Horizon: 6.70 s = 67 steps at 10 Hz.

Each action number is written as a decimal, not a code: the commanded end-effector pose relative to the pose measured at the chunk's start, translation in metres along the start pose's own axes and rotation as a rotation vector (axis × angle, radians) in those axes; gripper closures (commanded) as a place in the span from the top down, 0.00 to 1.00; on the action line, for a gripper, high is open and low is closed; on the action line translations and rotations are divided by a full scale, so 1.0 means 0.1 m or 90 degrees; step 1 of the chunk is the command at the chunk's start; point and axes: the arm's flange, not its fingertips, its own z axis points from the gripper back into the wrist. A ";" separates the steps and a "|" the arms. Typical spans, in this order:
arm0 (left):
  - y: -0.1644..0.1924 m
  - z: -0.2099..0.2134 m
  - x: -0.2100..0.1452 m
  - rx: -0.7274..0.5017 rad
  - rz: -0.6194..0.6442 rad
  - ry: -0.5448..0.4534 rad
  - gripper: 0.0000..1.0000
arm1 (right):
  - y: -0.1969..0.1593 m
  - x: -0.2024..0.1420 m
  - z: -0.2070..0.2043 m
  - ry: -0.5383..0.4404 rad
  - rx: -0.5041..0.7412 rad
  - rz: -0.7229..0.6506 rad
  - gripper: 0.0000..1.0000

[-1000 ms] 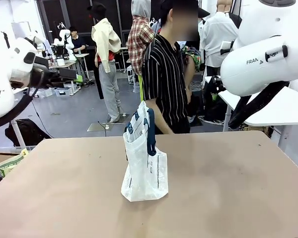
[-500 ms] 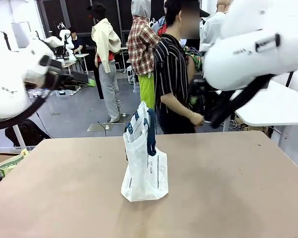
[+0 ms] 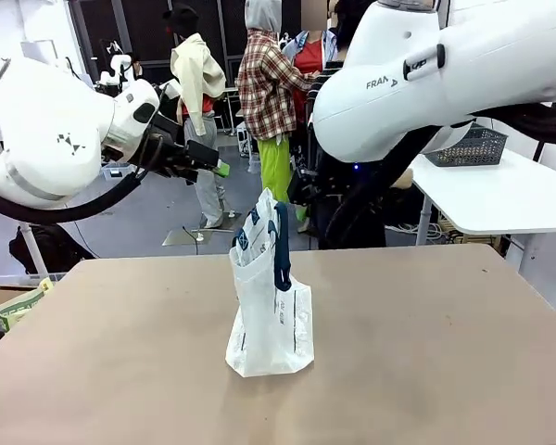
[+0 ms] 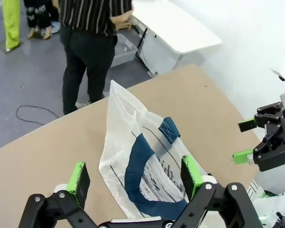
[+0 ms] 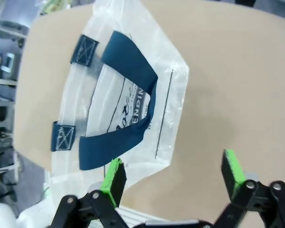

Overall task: Transfer purchased items from the store into the shopping bag.
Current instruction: Open the Reusable shopping bag in the center of the table, then move the Reusable shopping bag to the right side of the table.

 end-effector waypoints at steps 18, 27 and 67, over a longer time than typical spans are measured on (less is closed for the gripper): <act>-0.11 -1.02 -0.22 -0.064 0.021 0.159 1.00 | 0.65 0.21 -0.34 0.126 0.046 0.045 1.00; -0.07 -1.12 -0.32 -0.068 0.046 0.165 0.00 | 0.61 0.25 -0.59 0.157 0.071 0.029 0.00; 0.32 -0.14 -0.92 0.094 0.144 0.185 0.00 | 0.86 0.48 -1.02 0.265 -0.095 0.109 0.00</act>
